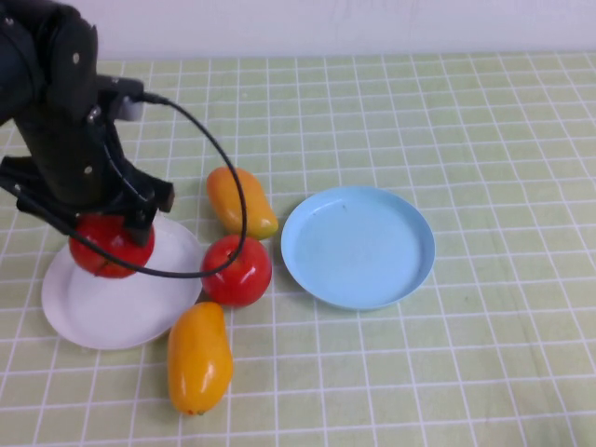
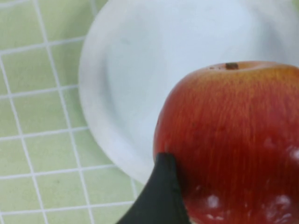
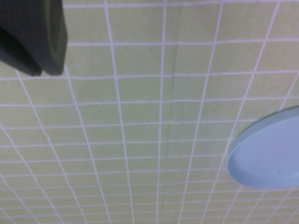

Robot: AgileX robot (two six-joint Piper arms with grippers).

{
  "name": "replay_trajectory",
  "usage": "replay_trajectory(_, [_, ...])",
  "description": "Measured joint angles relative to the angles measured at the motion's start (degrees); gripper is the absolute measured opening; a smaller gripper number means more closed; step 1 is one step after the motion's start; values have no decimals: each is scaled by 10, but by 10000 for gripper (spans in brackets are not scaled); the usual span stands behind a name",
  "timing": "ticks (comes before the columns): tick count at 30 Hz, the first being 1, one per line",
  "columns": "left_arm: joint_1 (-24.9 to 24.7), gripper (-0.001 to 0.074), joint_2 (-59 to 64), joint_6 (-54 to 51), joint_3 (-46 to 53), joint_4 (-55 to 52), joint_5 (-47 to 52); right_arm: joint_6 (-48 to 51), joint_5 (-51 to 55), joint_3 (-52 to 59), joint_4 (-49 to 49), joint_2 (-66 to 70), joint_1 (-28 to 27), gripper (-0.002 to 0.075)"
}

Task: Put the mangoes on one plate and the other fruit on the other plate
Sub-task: Put one type of fruit in the left plate

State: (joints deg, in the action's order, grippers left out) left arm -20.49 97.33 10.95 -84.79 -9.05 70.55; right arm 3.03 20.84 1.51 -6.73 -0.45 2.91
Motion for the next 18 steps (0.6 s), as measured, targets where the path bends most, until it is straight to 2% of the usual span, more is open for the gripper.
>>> replay_trajectory(5, [31, 577, 53, -19, 4, -2, -1, 0, 0, 0, 0, 0, 0, -16])
replay_trajectory(15, [33, 578, 94, -84, 4, 6, -18, 0, 0, 0, 0, 0, 0, -16])
replay_trajectory(18, [33, 642, 95, -91, 4, 8, -18, 0, 0, 0, 0, 0, 0, -16])
